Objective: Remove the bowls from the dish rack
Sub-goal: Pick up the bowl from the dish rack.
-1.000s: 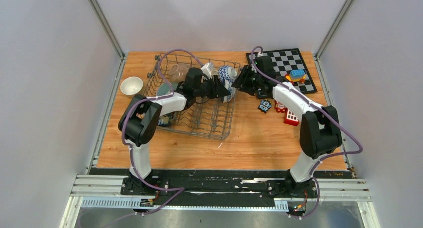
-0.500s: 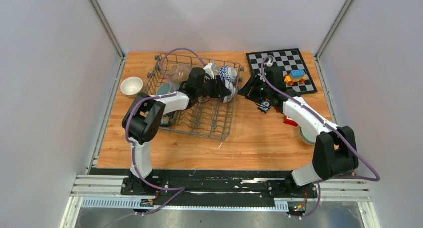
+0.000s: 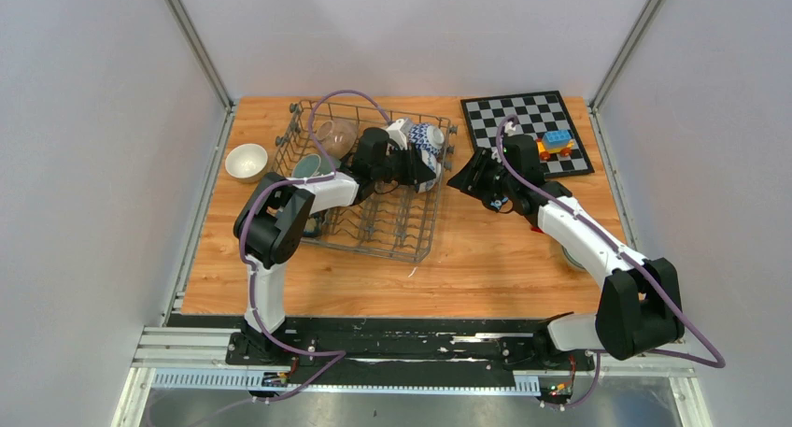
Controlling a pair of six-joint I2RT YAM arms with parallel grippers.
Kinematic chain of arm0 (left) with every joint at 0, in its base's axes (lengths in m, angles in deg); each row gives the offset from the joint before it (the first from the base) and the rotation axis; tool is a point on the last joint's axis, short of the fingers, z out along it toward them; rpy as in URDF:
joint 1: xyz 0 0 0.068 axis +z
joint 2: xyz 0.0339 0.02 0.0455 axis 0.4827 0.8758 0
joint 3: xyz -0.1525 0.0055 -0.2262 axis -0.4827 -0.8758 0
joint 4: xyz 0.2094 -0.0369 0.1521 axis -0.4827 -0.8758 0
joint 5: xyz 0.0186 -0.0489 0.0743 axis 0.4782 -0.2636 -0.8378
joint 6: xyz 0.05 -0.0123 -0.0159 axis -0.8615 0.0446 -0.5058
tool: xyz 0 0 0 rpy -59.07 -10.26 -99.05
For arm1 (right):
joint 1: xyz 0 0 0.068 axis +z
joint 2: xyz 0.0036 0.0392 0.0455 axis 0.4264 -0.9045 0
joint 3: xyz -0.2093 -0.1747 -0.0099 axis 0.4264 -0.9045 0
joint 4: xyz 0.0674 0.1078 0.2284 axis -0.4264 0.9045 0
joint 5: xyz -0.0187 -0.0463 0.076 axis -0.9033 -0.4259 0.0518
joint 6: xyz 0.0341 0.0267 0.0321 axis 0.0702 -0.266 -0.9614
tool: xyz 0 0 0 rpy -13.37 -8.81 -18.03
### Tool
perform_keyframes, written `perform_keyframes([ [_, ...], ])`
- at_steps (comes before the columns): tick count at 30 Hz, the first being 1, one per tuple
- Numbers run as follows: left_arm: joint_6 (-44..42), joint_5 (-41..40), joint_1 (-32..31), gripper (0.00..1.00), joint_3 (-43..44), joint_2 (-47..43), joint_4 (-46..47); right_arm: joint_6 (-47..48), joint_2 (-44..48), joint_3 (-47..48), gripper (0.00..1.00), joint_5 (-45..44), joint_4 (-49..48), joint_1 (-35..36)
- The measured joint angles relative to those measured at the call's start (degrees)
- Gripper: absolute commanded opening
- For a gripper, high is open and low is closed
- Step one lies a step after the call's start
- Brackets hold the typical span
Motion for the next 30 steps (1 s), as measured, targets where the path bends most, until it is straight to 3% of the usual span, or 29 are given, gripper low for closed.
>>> perform_keyframes([
  [4, -0.5, 0.5, -0.1, 0.0, 0.0, 0.0, 0.6, 0.4, 0.8, -0.4, 0.5, 0.2, 0.0, 0.0],
  [14, -1.5, 1.4, 0.3, 0.0, 0.1, -0.1, 1.0, 1.1, 1.5, -1.4, 0.5, 0.2, 0.0, 0.0],
  [30, 5.0, 9.2, 3.8, 0.0, -2.0, -1.6, 6.6, 2.3, 1.5, -2.2, 0.49, 0.3, -0.3, 0.0],
])
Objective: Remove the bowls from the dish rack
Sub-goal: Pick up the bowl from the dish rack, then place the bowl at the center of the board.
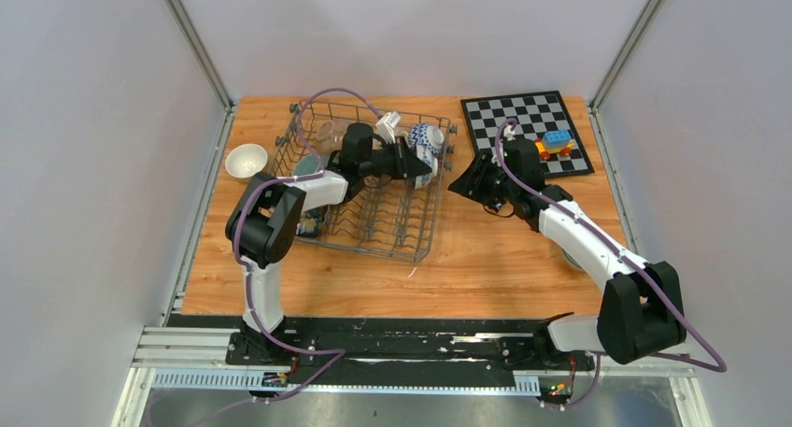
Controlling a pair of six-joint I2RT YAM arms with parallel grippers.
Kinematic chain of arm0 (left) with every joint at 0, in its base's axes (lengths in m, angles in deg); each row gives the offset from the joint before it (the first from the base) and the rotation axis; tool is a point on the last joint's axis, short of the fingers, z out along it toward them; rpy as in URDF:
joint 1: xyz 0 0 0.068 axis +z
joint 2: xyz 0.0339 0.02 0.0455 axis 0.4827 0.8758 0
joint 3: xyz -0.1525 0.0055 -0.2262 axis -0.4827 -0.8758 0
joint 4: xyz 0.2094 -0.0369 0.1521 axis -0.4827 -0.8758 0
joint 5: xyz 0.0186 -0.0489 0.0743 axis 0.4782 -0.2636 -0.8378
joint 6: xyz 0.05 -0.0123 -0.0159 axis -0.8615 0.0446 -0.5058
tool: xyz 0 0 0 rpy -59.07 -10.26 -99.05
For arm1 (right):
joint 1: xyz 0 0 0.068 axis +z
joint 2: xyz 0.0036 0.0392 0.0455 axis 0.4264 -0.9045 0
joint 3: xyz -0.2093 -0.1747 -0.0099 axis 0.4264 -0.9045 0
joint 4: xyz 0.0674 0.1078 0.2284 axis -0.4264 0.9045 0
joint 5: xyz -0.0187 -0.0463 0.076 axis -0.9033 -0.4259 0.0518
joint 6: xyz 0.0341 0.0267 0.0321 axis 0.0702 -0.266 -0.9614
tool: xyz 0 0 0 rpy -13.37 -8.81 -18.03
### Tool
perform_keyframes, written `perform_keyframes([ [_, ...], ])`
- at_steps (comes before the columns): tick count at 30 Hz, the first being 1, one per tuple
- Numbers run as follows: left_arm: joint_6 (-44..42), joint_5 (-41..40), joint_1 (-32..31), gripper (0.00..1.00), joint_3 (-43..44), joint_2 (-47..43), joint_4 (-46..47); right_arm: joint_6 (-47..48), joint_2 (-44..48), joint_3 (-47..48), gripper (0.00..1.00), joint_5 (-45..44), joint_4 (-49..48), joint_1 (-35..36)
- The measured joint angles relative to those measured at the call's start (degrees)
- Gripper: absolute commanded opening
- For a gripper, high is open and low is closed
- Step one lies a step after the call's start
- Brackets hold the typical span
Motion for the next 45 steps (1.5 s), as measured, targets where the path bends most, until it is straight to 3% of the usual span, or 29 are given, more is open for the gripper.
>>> perform_keyframes([
  [22, 20.9, 8.0, 4.2, 0.0, -4.2, -0.7, 18.8, 0.8, 1.6, -0.5, 0.51, 6.2, -1.5, 0.0],
  [35, 24.5, 8.1, 3.5, 0.0, -10.7, -13.0, 22.3, 4.4, 10.6, -0.5, 0.58, 7.3, 1.7, 0.0],
  [38, 18.3, 6.1, 1.1, 0.0, -11.3, -19.3, 14.1, 6.4, 14.6, 0.5, 0.6, 6.5, 6.2, 0.0],
  [45, -11.2, -8.5, -13.7, 0.0, -6.8, -37.3, -20.4, 12.1, 25.6, 6.8, 0.66, 0.6, 19.1, -0.1],
])
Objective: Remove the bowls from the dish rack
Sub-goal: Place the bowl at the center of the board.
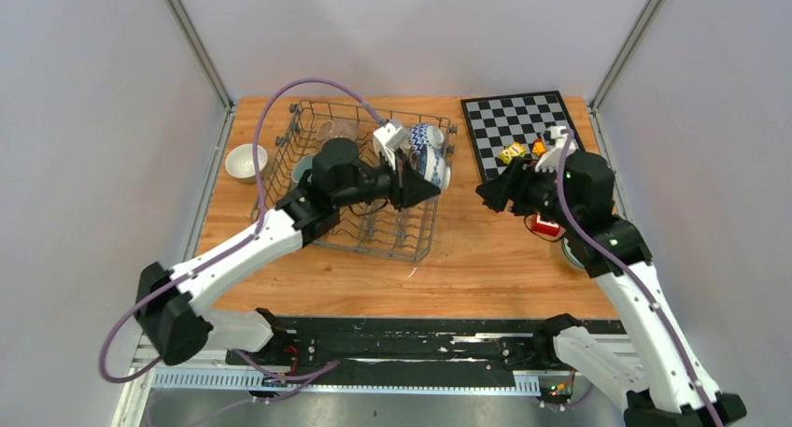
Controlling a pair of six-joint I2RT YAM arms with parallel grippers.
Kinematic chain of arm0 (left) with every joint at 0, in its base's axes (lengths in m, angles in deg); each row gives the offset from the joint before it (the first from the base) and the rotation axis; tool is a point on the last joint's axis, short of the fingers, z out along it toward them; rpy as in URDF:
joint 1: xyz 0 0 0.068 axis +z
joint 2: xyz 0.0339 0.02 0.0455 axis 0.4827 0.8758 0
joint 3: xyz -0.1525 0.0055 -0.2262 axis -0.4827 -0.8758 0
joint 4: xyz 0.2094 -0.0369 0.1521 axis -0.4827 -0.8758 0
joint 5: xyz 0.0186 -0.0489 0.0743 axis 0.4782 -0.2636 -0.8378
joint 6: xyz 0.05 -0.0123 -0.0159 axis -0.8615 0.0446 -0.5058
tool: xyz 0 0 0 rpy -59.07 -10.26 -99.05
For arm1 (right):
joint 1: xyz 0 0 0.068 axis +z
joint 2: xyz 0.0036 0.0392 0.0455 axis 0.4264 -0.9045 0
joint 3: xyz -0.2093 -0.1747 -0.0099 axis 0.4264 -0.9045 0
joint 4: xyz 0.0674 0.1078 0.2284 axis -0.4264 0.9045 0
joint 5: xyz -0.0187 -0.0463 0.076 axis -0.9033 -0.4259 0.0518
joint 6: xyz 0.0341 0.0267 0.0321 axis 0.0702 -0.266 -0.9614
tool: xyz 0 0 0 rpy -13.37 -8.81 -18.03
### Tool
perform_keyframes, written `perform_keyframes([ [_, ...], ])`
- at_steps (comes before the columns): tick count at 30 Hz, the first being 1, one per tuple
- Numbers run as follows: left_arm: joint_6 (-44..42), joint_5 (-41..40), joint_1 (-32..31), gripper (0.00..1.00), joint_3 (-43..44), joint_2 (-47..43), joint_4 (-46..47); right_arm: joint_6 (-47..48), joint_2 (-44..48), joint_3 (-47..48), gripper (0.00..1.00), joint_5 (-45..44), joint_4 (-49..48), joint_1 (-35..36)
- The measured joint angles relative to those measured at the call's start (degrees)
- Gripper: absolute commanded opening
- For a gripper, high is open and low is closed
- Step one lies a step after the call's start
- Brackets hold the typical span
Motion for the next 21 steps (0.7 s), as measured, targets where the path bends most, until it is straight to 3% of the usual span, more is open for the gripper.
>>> perform_keyframes([
  [8, -28.9, -24.2, -17.5, 0.0, -2.9, -14.7, -20.6, 5.5, 6.0, 10.2, 0.65, -3.1, 15.7, 0.0],
  [14, -47.3, -38.9, -32.7, 0.0, -8.6, -15.5, -28.0, 8.5, 2.6, 15.8, 0.64, -0.2, 22.4, 1.3],
  [17, -55.1, -43.6, -39.3, 0.0, -12.4, -15.4, -30.5, 10.0, -1.2, 18.4, 0.64, -1.3, 25.1, 6.1],
  [21, -63.5, -46.3, -44.4, 0.0, -14.9, -15.1, -33.2, 11.3, -7.7, 21.9, 0.63, -7.0, 27.4, 19.1],
])
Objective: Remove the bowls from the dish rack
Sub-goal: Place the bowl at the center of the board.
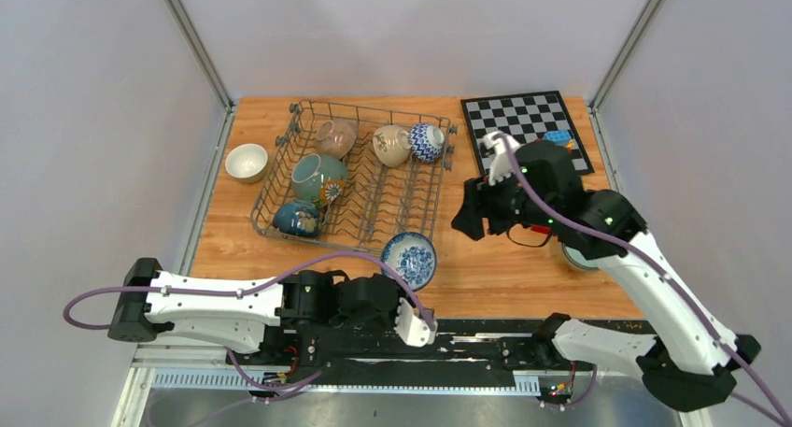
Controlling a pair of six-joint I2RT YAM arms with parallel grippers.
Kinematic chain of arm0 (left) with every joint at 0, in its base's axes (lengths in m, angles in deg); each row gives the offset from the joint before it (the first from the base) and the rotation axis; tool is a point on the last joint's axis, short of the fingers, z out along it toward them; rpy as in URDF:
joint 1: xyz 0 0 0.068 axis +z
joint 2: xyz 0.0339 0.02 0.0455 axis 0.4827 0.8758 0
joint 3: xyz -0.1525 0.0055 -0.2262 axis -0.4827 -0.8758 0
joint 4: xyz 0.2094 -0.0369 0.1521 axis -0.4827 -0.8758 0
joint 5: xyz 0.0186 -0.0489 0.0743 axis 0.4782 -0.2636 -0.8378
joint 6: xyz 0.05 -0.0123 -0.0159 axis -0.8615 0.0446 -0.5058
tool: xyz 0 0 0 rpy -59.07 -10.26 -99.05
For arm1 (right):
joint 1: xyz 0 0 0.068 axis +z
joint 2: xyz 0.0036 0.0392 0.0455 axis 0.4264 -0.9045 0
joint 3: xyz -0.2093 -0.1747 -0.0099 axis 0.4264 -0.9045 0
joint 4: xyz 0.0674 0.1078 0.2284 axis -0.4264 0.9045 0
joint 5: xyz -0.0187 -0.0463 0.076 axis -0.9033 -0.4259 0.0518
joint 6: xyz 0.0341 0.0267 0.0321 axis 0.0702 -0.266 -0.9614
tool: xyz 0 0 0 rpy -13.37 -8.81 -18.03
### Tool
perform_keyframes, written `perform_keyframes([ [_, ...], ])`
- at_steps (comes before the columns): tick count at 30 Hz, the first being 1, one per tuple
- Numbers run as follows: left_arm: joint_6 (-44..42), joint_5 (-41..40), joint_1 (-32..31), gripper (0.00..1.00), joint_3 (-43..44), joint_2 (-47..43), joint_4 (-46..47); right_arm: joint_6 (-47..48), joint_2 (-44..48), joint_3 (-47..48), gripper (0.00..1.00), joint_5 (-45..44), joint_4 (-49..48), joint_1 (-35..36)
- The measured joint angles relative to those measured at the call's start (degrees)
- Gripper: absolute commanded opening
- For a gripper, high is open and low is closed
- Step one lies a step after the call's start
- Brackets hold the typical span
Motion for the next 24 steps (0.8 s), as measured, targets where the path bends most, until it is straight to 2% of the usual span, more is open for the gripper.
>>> perform_keyframes([
  [5, -8.7, -1.2, -2.7, 0.0, -2.7, -0.3, -2.6, -0.2, -4.5, -1.0, 0.6, -4.4, -0.3, 9.3],
  [13, -15.5, -1.5, -6.8, 0.0, -5.6, -1.0, -7.6, -1.9, -9.4, -4.5, 0.57, -9.4, -2.4, 20.9],
  [19, -17.2, -1.8, -7.6, 0.0, -5.6, -1.0, -9.4, -2.7, -13.6, -7.1, 0.56, -13.4, -3.4, 24.7],
  [24, -17.5, -1.8, -8.4, 0.0, -5.6, -1.0, -10.2, -3.2, -16.7, -8.3, 0.51, -15.7, -3.5, 26.9],
])
